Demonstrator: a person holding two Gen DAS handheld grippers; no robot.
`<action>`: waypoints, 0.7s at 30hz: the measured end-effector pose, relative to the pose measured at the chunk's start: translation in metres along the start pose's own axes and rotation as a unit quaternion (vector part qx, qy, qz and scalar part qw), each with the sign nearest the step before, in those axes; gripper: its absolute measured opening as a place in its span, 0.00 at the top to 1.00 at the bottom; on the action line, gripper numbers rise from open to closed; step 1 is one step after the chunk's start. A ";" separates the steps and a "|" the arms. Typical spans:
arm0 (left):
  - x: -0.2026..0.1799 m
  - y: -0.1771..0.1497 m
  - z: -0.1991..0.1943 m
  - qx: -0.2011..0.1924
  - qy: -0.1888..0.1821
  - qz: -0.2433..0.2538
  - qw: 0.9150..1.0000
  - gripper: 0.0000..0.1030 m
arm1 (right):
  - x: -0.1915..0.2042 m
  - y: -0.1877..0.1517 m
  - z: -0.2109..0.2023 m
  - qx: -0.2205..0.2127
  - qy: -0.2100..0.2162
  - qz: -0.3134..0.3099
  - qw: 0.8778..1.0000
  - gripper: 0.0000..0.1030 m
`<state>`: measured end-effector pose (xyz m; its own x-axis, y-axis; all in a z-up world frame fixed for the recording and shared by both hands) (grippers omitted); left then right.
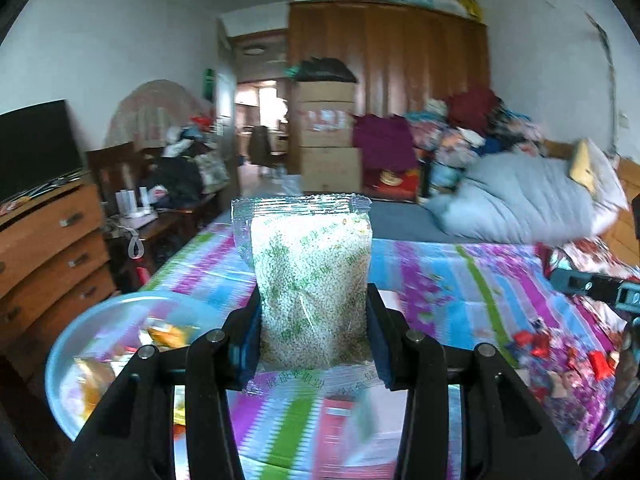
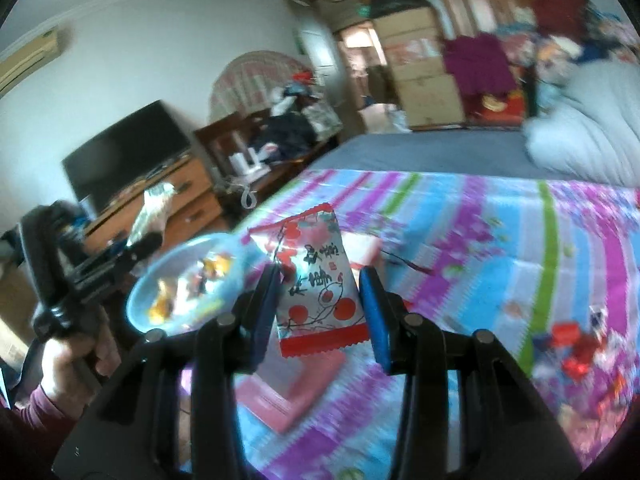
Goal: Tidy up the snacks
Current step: 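Carry the green-dotted bag and red-white candy bag over the clear bowl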
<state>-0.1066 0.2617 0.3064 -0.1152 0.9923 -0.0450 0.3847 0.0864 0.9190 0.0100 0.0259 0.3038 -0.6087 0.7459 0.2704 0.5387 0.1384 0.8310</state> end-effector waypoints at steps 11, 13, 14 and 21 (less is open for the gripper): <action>0.140 0.004 -0.013 -0.001 0.084 -0.075 0.994 0.55 | 0.133 0.063 0.072 0.005 0.072 -0.081 0.994 0.59; 0.158 0.002 -0.014 -0.001 0.093 -0.087 0.992 0.55 | 0.154 0.070 0.087 0.012 0.083 -0.092 0.992 0.59; 0.166 0.001 -0.013 0.000 0.097 -0.092 0.991 0.55 | 0.164 0.073 0.095 0.017 0.089 -0.096 0.991 0.59; 0.216 -0.014 -0.005 0.020 0.120 -0.123 0.985 0.55 | 0.217 0.083 0.148 0.061 0.120 -0.110 0.985 0.59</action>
<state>-0.1416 0.4740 0.2861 -0.4213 0.8916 -0.1657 0.3525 0.3294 0.8759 0.0091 0.2954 0.3595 -0.8308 0.5158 0.2090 0.4353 0.3683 0.8215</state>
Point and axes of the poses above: each gripper's, at about its wrist camera, not at the fingertips, and z roughly the way its jaws point, x to its left, y to its top, the point moved 1 cm from there along z, roughly the way its jaws point, and after that the axes turned 5 degrees about -y, right-handed, at the moved point
